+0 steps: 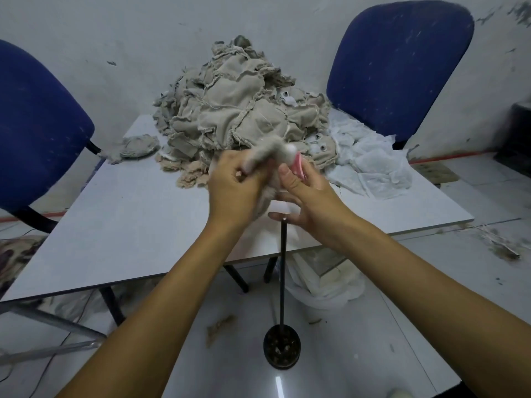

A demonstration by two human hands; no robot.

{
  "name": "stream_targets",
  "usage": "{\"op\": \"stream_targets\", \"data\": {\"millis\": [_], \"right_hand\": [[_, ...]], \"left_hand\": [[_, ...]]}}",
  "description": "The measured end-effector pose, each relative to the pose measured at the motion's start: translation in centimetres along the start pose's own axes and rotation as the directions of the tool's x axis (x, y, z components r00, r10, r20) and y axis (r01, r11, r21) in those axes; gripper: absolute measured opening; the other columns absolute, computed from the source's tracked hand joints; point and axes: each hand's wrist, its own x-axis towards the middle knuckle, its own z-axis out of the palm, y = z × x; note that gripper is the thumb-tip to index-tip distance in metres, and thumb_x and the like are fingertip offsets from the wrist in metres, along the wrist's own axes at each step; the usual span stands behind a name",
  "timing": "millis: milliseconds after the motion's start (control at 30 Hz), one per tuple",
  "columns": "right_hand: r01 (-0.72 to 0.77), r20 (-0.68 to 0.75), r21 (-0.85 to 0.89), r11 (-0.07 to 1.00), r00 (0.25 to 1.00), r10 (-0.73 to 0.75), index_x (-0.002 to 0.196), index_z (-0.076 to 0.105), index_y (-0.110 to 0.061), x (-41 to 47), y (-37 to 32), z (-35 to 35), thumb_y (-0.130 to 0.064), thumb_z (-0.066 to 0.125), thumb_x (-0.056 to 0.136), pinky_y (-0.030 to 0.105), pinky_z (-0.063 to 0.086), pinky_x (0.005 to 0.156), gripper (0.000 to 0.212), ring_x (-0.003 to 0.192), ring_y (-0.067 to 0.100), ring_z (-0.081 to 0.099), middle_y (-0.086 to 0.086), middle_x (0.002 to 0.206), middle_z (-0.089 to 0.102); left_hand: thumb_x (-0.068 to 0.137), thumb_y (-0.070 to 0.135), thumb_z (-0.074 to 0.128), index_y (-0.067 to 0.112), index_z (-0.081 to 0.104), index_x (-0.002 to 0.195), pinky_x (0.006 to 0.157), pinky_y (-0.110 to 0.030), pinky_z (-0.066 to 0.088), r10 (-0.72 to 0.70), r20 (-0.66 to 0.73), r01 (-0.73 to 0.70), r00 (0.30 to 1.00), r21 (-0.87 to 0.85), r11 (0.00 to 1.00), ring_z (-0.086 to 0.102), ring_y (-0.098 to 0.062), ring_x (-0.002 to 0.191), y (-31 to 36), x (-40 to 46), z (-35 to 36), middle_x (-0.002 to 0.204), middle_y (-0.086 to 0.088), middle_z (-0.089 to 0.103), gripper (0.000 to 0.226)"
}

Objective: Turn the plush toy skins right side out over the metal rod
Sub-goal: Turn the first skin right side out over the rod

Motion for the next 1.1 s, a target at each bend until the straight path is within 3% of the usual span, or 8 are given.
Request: {"op": "stream_targets", "data": {"millis": [100,200,400,600,667,767,933,1100], "right_hand": [[0.023,-0.076,0.104,0.994,0.997,-0.015,0.127,0.055,-0.01,0.2,0.0,0.3,-0.033,0.076,0.08,0.044,0.058,0.076,0.057,0.094,0.021,0.071,0.006,0.105,0.072],[0.068,-0.209,0.145,0.987,0.977,-0.037,0.133,0.053,-0.018,0.8,0.0,-1.0,-0.005,0.062,0.093,0.045,0.059,0.083,0.043,0.104,0.028,0.068,0.013,0.117,0.068],[0.092,0.143,-0.16,0.983,0.987,-0.069,0.152,0.03,-0.039,0.5,-0.1,-2.7,0.019,0.056,0.087,0.021,0.053,0.064,0.09,0.078,0.007,0.066,0.014,0.137,0.047],[0.18,-0.072,-0.167,0.969,0.978,-0.194,0.143,0.038,-0.04,0.2,-0.4,-2.6,0.007,0.074,0.079,0.031,0.058,0.079,0.087,0.105,0.019,0.067,0.009,0.123,0.057],[0.246,-0.308,-0.5,0.83,0.845,-0.437,0.127,0.051,-0.03,0.0,-0.1,-1.6,0.004,0.069,0.085,0.027,0.057,0.08,0.057,0.099,0.009,0.065,0.001,0.112,0.059],[0.37,-0.184,-0.79,0.488,0.617,-0.765,0.11,0.055,-0.021,-0.9,0.5,-0.1,-0.002,0.058,0.091,0.015,0.048,0.077,0.028,0.091,0.004,0.055,0.001,0.108,0.051],[0.298,-0.124,-0.771,0.562,0.797,-0.592,0.115,0.051,-0.019,-1.1,2.1,-0.3,-0.025,0.071,0.09,0.013,0.043,0.081,0.033,0.096,0.007,0.052,0.001,0.112,0.05],[0.188,-0.228,-0.59,0.785,0.894,-0.386,0.116,0.04,-0.038,-1.1,1.7,-2.0,-0.03,0.075,0.085,0.044,0.059,0.079,0.047,0.092,0.014,0.067,-0.01,0.109,0.064]], "left_hand": [[0.09,0.02,0.056,0.002,0.071,0.098,0.065,-0.033,0.051,-0.085,0.249,0.13,0.965,-0.173,0.976,0.064,-0.022,0.074,0.2,-0.7,0.2,0.084,-0.014,0.069,0.025],[0.098,0.011,0.052,0.013,0.067,0.109,0.059,-0.025,0.05,-0.187,0.194,0.242,0.963,-0.312,0.919,0.065,-0.019,0.071,0.3,0.1,-0.5,0.082,-0.005,0.069,0.018],[0.086,0.022,0.076,0.021,0.068,0.108,0.084,-0.035,0.058,-0.151,0.358,0.127,0.921,0.088,0.988,0.066,-0.015,0.093,-1.0,-0.1,-0.6,0.105,-0.003,0.066,0.023],[0.079,0.019,0.08,0.025,0.066,0.092,0.072,-0.039,0.06,-0.154,0.325,0.086,0.933,0.215,0.973,0.069,-0.014,0.07,-1.1,-0.3,-0.6,0.081,0.002,0.068,0.02],[0.083,0.017,0.076,0.022,0.064,0.083,0.072,-0.044,0.06,-0.175,0.202,0.13,0.964,0.219,0.967,0.069,-0.02,0.071,-1.2,-0.6,0.2,0.076,-0.001,0.069,0.013],[0.087,0.011,0.072,0.016,0.061,0.079,0.075,-0.048,0.056,-0.277,0.11,0.273,0.954,0.051,0.961,0.063,-0.026,0.07,-1.1,-0.5,0.9,0.074,-0.006,0.064,0.015],[0.095,0.005,0.061,0.012,0.061,0.081,0.072,-0.038,0.053,-0.389,0.138,0.409,0.911,-0.172,0.896,0.06,-0.023,0.075,-0.5,-0.7,1.2,0.078,-0.008,0.062,0.015],[0.099,0.0,0.051,0.01,0.056,0.086,0.062,-0.023,0.053,-0.349,0.273,0.426,0.897,-0.319,0.847,0.062,-0.013,0.069,-0.1,-0.8,0.4,0.078,-0.004,0.064,0.017]]}}
